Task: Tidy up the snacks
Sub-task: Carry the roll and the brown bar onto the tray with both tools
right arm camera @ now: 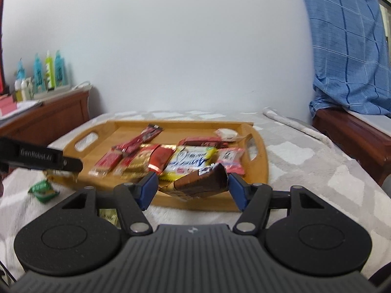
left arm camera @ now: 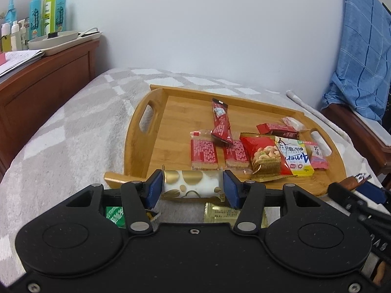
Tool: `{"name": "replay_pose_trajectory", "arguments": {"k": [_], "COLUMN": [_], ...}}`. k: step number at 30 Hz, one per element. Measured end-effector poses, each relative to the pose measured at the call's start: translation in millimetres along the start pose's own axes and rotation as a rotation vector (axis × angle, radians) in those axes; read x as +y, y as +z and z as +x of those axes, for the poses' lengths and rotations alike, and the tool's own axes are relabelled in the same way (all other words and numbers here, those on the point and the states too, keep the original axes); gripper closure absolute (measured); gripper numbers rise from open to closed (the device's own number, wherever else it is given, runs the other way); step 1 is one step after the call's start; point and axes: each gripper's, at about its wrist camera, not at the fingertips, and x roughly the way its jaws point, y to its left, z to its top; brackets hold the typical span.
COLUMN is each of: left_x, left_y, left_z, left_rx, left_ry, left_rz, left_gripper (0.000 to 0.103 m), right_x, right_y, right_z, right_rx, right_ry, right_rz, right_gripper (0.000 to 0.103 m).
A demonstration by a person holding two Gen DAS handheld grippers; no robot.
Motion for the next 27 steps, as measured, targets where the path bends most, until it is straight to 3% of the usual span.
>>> {"name": "replay_pose_trajectory", "arguments": {"k": [14,27], "left_x": [-7,-3], "left_y": [21,66], "left_z": [30,72], "left_rx": [0.030,0.062], "left_ry": [-0.016,-0.039], "left_rz": [0.003,-0.035], "left_gripper": [0.053,0.053], "right_x": [-21,-38], "right_y": [27,74], "right_z": [12,90], "right_rx": [-0.056,-0.073], "right_ry": [0.025,0.111], "right_rz": [0.062,0.104], "right_gripper": [0.038,0.038]}}
